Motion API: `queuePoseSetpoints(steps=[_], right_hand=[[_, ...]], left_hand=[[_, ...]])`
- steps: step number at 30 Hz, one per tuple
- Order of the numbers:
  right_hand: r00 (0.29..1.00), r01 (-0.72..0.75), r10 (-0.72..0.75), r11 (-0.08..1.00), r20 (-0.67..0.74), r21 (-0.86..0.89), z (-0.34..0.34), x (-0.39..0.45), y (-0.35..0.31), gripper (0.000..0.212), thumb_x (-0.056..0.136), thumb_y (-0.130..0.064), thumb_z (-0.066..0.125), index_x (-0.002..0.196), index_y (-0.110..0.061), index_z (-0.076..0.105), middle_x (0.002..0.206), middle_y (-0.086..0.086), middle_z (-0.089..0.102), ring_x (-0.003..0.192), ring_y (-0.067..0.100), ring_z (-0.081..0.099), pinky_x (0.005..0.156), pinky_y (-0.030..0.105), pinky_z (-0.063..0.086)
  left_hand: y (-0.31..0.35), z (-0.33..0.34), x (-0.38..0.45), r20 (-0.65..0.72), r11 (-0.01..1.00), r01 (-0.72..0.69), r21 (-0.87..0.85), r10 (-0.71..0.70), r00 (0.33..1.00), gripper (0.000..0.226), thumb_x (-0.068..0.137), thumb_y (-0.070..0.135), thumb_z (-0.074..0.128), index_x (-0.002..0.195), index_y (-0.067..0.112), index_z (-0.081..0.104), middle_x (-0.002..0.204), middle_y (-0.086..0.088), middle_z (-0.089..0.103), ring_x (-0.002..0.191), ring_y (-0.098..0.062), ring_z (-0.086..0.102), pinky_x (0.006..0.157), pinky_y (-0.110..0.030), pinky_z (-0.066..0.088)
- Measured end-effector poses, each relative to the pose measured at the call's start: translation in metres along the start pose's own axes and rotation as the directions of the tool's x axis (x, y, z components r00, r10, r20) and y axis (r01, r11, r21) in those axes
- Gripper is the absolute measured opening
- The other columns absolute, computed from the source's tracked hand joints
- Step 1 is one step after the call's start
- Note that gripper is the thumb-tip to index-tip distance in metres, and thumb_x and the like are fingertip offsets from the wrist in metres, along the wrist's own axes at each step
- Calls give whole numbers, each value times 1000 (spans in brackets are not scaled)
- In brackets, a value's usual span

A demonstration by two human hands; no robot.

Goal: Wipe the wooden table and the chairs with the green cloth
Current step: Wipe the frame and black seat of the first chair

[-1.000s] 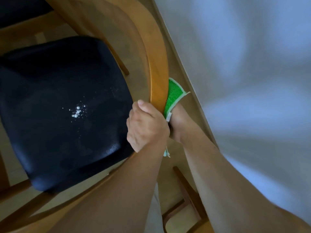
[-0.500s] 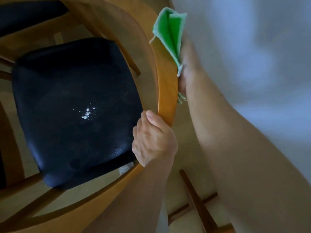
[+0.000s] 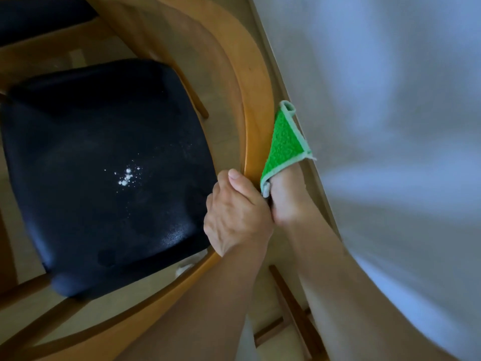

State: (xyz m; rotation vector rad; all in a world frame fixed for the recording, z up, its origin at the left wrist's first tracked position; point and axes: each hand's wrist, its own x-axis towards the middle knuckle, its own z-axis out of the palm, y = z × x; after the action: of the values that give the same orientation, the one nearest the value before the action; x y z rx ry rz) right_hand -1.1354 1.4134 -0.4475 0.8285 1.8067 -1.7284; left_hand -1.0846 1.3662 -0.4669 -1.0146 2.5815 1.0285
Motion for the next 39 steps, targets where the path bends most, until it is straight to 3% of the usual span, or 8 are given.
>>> queuePoseSetpoints(steps=[2, 5, 10, 16, 22, 30, 34, 39], right_hand=[[993, 117, -117, 993, 10, 14, 6, -8, 4, 28, 100, -13, 52, 126, -15, 44, 101, 1, 58, 88, 1, 65, 80, 20, 54], [947, 282, -312, 921, -73, -269, 12, -11, -2, 64, 89, -35, 63, 143, -20, 33, 117, -4, 60, 103, 10, 64, 86, 36, 55], [845, 344, -532, 625, -60, -701, 23, 15, -52, 98, 86, -22, 66, 155, -15, -2, 154, 8, 31, 129, 28, 49, 103, 42, 46], [676, 188, -690, -177, 258, -966, 51, 54, -92, 92, 83, -23, 65, 155, -8, 11, 160, 14, 15, 147, 42, 9, 118, 54, 10], [777, 161, -292, -765, 558, -624, 47, 21, -61, 51, 91, -45, 53, 136, -22, 55, 161, 15, 16, 148, 36, -14, 106, 66, -19], [823, 535, 301, -696, 482, -479, 52, -23, -4, 34, 100, -35, 38, 113, -27, 68, 123, 5, 65, 136, 28, 39, 106, 53, -29], [873, 424, 227, -790, 432, -442, 53, -11, -12, 38, 97, -45, 39, 124, -31, 63, 148, 14, 45, 149, 37, 6, 76, 56, -48], [882, 181, -81, -851, 463, -493, 53, 23, -79, 48, 94, -41, 46, 139, -25, 50, 163, 15, 0, 145, 37, -25, 95, 66, -29]], left_hand=[[-3, -1, 3, 70, 1000, 14, 12, -15, 997, 23, 99, 42, 21, 91, 30, 39, 94, 8, 56, 94, -20, 54, 72, -35, 32], [-6, -6, 5, 148, 1000, -6, 20, 3, 989, 18, 91, 48, 44, 92, 34, 33, 96, 11, 55, 94, -17, 54, 74, -35, 40], [-2, -14, 6, 137, 990, 43, -131, -25, 990, 34, 99, 40, 16, 80, 26, 41, 80, 7, 54, 78, -15, 52, 68, -34, 37], [-9, -29, 28, 371, 750, 490, -444, -344, 863, 26, 99, 28, 38, 88, 25, 61, 78, 6, 61, 65, -4, 56, 56, -21, 40], [-28, -47, 44, 445, 384, 706, -594, -574, 687, 21, 97, 25, 44, 91, 22, 64, 92, 0, 67, 86, -14, 62, 69, -29, 43], [-41, -64, 56, 475, 315, 715, -624, -573, 667, 25, 96, 25, 43, 87, 18, 65, 85, -2, 69, 83, -16, 62, 73, -31, 47], [-36, -70, 65, 490, 316, 707, -633, -543, 681, 25, 97, 27, 43, 88, 19, 65, 86, -1, 69, 84, -17, 63, 79, -34, 48], [-30, -70, 69, 511, 328, 707, -626, -513, 690, 25, 98, 29, 42, 95, 20, 65, 91, -2, 69, 90, -16, 64, 83, -34, 49]])
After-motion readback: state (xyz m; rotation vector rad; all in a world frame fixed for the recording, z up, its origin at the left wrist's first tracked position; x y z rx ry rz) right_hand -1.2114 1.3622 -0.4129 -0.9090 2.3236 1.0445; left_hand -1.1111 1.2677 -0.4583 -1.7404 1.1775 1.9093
